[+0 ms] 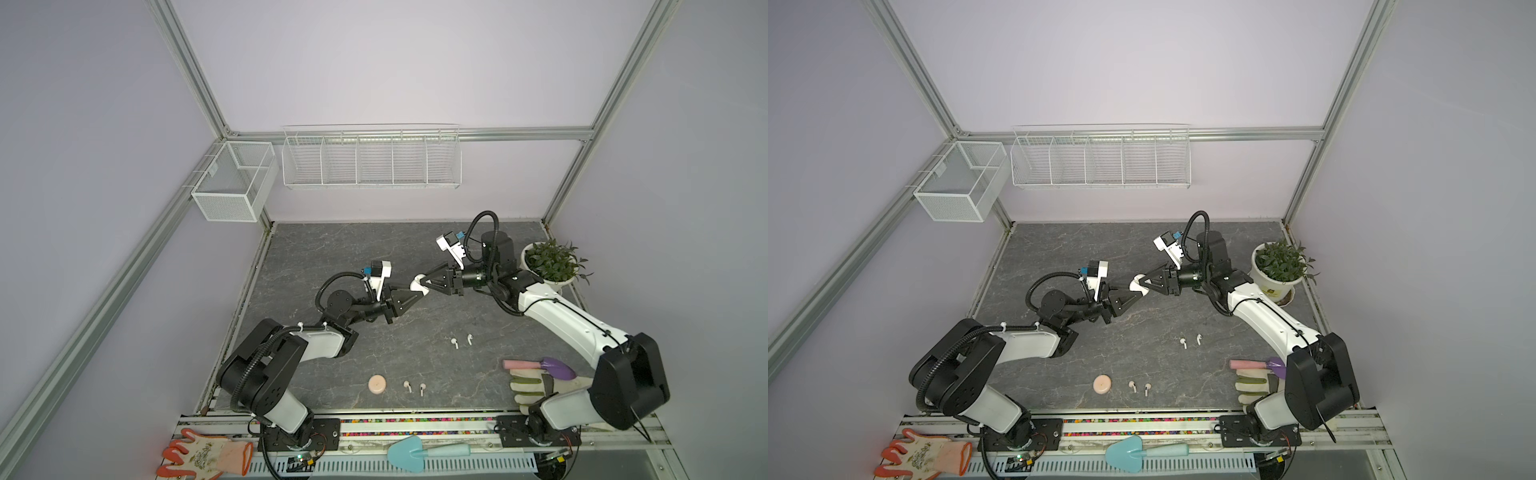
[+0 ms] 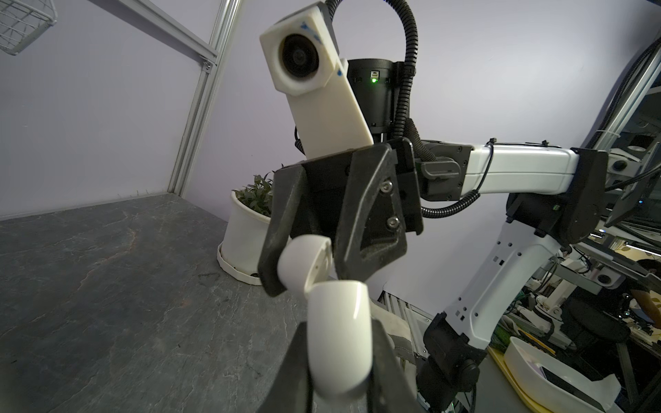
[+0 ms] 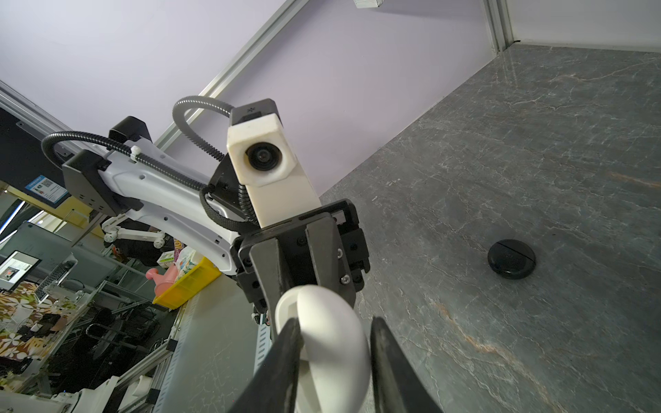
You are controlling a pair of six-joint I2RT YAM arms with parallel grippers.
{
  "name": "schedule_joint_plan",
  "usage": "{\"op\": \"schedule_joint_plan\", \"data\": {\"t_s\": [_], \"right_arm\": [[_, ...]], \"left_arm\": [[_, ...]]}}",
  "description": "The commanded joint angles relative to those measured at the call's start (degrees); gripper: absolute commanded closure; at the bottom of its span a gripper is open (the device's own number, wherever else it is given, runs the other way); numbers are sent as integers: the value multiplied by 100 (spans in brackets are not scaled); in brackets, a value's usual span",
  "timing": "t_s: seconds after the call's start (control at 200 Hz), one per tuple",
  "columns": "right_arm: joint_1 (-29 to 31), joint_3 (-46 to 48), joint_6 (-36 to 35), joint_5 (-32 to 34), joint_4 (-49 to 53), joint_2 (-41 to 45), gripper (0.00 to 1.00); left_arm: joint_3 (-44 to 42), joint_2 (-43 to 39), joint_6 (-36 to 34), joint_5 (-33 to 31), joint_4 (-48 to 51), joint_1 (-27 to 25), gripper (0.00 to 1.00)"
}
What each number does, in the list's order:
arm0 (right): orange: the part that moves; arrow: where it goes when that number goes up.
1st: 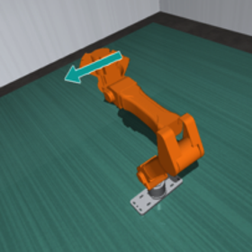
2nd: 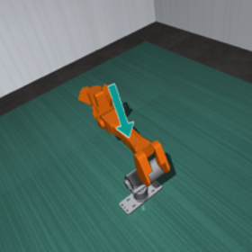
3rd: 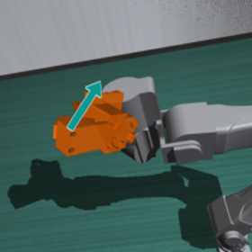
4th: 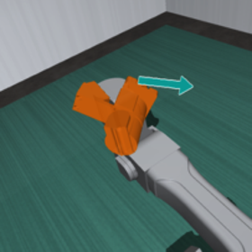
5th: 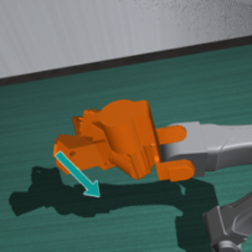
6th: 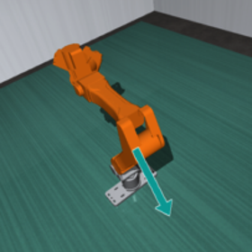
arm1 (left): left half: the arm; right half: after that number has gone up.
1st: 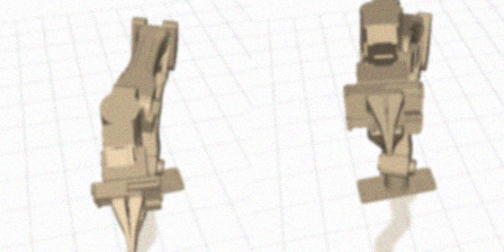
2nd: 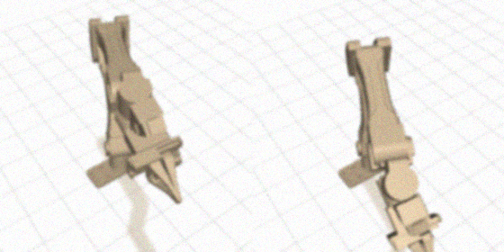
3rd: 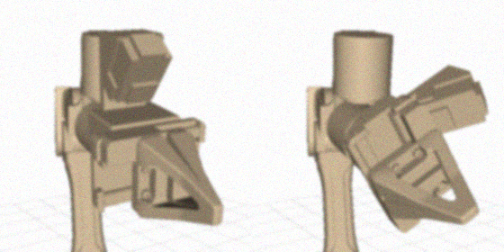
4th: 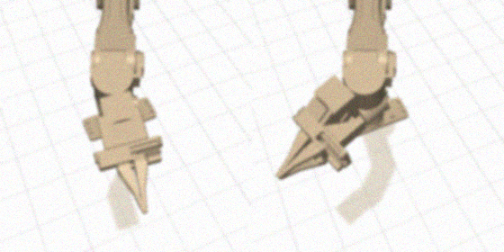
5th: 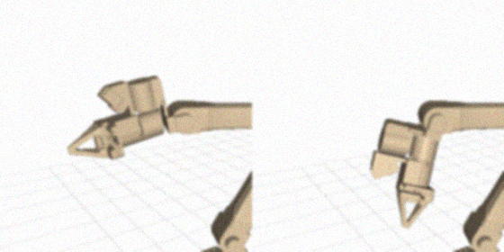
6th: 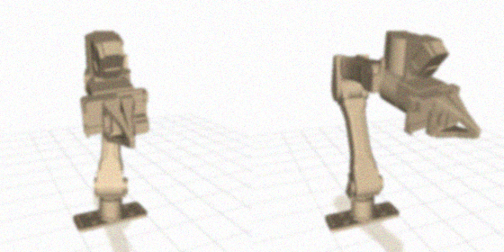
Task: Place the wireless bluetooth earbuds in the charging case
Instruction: 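Swing the lid open with the right gripper while the left gripper holds the case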
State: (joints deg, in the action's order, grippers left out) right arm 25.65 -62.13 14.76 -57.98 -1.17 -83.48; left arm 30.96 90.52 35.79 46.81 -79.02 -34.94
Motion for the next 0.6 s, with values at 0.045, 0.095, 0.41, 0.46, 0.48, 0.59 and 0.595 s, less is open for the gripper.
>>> {"op": "schedule_joint_plan", "data": {"t_s": [0.045, 0.095, 0.41, 0.46, 0.48, 0.59, 0.595], "right_arm": [[28, 34, -80, -187, -72, 12, 67], [28, 25, -88, -196, -68, 18, 69], [0, -249, -479, -163, 606, 145, 74], [-3, -302, -555, -141, 715, 161, 76], [-1, -313, -560, -133, 744, 160, 76], [-2, -361, -610, -100, 843, 172, 79], [-4, -365, -617, -96, 853, 173, 79]], "left_arm": [[103, -87, 79, 39, -227, -31, 100], [103, -80, 77, 26, -223, -31, 100], [217, 42, 317, 1, -219, -35, 93], [226, 62, 354, -43, -212, -31, 86], [226, 68, 367, -61, -218, -31, 83], [235, 80, 429, -174, -218, -31, 66], [235, 80, 429, -177, -218, -31, 65]]}}
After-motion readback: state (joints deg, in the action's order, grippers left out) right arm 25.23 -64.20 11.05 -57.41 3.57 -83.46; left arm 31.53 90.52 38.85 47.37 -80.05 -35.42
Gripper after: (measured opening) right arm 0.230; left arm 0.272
